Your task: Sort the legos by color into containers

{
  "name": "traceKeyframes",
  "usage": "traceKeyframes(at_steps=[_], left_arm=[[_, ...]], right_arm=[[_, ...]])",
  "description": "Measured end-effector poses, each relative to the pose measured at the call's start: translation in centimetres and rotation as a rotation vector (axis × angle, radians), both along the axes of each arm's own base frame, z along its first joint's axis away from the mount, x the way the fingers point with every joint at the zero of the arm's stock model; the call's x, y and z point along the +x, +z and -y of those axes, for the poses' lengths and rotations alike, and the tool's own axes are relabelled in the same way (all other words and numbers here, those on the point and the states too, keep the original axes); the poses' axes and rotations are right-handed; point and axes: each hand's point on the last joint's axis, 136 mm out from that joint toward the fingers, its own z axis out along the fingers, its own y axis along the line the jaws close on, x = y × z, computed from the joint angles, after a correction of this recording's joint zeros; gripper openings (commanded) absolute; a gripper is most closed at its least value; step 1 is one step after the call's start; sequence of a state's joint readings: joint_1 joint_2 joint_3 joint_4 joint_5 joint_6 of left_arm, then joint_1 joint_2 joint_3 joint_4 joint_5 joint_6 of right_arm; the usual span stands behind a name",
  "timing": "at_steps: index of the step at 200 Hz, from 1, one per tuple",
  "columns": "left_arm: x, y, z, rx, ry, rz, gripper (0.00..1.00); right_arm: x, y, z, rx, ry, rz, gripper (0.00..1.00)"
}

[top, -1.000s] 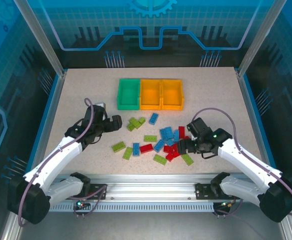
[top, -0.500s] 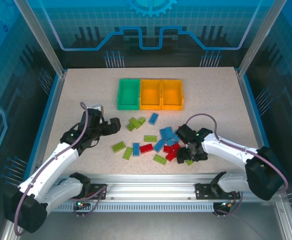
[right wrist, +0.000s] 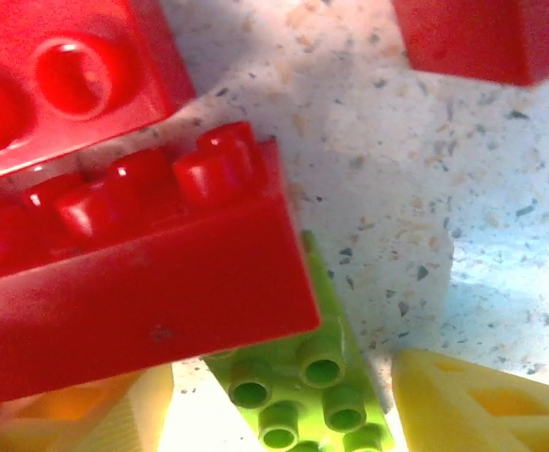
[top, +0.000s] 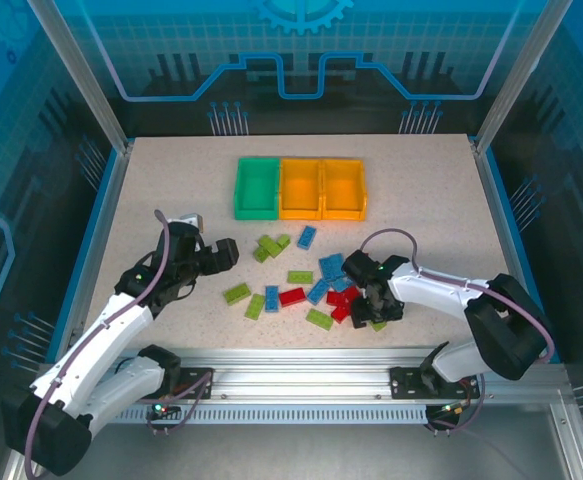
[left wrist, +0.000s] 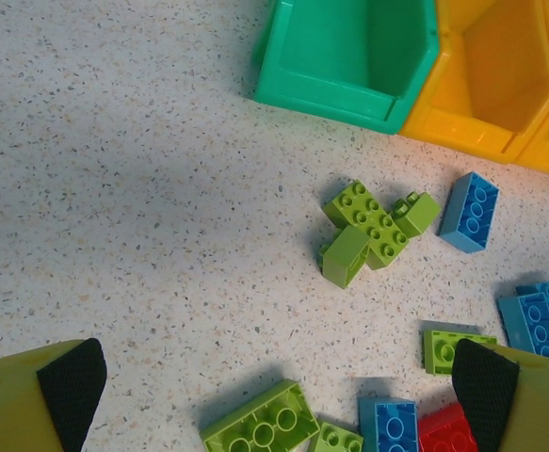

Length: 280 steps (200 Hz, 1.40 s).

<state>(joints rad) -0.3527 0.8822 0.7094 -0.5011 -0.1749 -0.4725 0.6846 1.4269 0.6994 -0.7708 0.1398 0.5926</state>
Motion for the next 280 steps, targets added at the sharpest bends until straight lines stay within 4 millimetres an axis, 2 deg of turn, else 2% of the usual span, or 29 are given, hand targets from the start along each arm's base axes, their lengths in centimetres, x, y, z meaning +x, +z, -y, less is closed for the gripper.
traceKeyframes(at_steps=[105,161,201,227,253,280], left_arm=[[-0.3,-0.3,-0.1,0.005,0.000,-0.014,0.99],[-0.4,-0.3,-0.4,0.015,0.010,-0.016,0.99],[-0.5,-1.9,-0.9,0.051,0.033,-0.080,0.99],[-0.5,-3.1,-0.8,0.056,0.044,-0.126,0.99],[-0.4,-3.5,-0.8,0.062,0.046,-0.144,0.99],[-0.5,-3.6,-0.7,0.053,0.044,-0.149,0.99]], right_arm=[[-0.1,0.1,-1.0,-0.017,0.042,-0.016,0.28],[-0.4,0.8,-0.6,-0.006,0.015,0.021,0.27],[0.2,4.8,-1.3,0.130,0.018,0.132,0.28],[1.5,8.0,-1.8,0.230,0.010,0.190,0.28],[4.5,11.2,-1.5,0.335,-0.062,0.249,0.26],[9.4,14.5,-1.5,0.427,-0.141,0.309,0.26]])
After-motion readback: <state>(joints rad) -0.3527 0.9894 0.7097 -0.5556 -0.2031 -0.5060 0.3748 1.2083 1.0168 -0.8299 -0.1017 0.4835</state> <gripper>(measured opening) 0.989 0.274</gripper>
